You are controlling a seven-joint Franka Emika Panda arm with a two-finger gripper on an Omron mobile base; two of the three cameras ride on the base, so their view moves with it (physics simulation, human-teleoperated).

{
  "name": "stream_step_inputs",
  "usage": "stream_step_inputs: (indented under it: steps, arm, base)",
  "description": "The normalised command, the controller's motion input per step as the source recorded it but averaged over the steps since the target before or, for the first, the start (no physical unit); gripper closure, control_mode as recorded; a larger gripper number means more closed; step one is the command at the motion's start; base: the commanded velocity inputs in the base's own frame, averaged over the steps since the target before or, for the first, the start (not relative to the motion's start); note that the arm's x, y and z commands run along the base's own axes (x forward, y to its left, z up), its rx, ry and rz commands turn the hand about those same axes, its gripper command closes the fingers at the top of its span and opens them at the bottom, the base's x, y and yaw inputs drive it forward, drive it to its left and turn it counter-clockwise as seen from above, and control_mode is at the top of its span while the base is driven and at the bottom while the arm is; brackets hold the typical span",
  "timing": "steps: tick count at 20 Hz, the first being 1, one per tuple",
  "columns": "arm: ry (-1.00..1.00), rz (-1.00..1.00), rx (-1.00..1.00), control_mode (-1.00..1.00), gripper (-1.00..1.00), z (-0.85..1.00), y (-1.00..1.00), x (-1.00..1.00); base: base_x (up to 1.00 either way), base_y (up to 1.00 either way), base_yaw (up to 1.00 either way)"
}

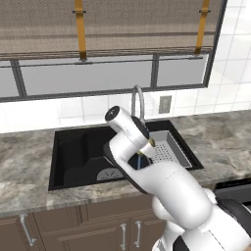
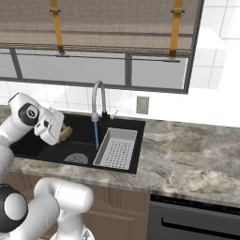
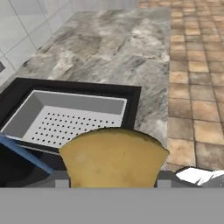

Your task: Soak the sponge with water for a few seconds and then drop it inside the sink.

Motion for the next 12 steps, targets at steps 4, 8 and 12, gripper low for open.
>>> stream_step_inputs:
  steps: [4, 8, 12]
  arm:
    - [0.00, -0.03, 0.00, -1.00, 1.00, -0.12, -0.38, -0.31]
    - [0.01, -0.01, 0.00, -1.00, 1.00, -0.24, -0.22, -0.30]
    - [0.05, 0.00, 0.00, -1.00, 1.00, -0.42, -0.02, -0.19]
  base:
    - [0.00, 0.00, 0.00]
    - [0.00, 0.00, 0.00]
    - [0.00, 0.00, 0.00]
